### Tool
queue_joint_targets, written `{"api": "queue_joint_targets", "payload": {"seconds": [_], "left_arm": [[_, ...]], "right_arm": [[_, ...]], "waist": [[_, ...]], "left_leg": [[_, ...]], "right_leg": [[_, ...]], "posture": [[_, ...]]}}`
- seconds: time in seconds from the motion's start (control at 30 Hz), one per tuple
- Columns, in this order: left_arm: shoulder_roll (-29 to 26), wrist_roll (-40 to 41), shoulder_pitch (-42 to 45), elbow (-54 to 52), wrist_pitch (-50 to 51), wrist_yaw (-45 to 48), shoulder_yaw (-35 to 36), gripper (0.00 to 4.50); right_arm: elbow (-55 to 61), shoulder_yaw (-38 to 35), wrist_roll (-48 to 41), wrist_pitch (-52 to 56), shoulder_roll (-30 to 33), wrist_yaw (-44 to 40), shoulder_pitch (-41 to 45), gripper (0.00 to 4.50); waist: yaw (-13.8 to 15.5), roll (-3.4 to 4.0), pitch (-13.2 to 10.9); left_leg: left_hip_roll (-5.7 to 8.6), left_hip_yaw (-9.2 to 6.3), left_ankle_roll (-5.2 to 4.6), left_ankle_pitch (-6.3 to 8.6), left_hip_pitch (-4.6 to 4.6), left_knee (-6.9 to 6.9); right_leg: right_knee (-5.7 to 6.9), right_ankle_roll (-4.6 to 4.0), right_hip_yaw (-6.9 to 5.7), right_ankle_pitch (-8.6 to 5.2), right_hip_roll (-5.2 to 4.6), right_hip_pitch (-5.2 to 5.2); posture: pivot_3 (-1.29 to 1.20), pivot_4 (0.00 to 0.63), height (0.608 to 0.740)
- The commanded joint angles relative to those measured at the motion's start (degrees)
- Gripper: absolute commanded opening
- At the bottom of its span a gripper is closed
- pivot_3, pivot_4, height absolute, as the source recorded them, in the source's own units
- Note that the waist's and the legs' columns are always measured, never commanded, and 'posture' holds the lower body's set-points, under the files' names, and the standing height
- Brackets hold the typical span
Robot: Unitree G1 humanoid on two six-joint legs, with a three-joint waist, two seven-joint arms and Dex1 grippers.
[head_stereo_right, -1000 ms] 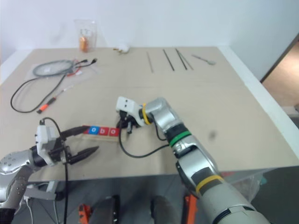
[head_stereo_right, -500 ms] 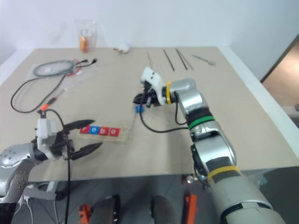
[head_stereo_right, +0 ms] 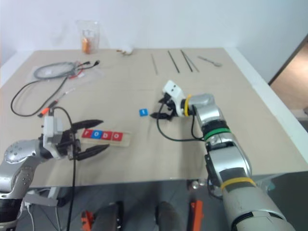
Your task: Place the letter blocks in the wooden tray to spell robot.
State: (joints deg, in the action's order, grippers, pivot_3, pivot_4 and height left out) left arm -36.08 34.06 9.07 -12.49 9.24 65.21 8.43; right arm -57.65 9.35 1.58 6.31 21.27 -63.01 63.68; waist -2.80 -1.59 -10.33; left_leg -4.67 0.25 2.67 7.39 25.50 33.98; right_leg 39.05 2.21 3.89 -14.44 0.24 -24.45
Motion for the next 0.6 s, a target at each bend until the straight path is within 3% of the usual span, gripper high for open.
{"api": "queue_joint_targets", "payload": {"seconds": [0.03,0.6], "left_arm": [[0.56,0.83,0.74,-1.12,0.24,-0.15,-0.52,4.5],[0.12,1.41,-4.66,-4.42,0.52,-2.59,1.82,4.5]], "right_arm": [[-3.32,-0.24,0.96,-3.28,-1.26,1.67,2.15,4.45],[-13.47,-2.0,2.84,-9.18,-7.32,6.46,6.43,4.45]], "waist": [[-0.05,0.0,0.0],[-0.05,0.0,0.0]], "left_leg": [[0.0,0.0,0.0,0.0,-0.01,0.0],[-0.04,-0.01,0.0,0.0,-0.03,0.01]], "right_leg": [[0.0,0.02,0.01,0.02,0.01,0.01],[0.01,-0.1,0.05,0.03,0.07,0.02]], "posture": [[0.0,0.15,0.74],[0.0,0.15,0.74]]}}
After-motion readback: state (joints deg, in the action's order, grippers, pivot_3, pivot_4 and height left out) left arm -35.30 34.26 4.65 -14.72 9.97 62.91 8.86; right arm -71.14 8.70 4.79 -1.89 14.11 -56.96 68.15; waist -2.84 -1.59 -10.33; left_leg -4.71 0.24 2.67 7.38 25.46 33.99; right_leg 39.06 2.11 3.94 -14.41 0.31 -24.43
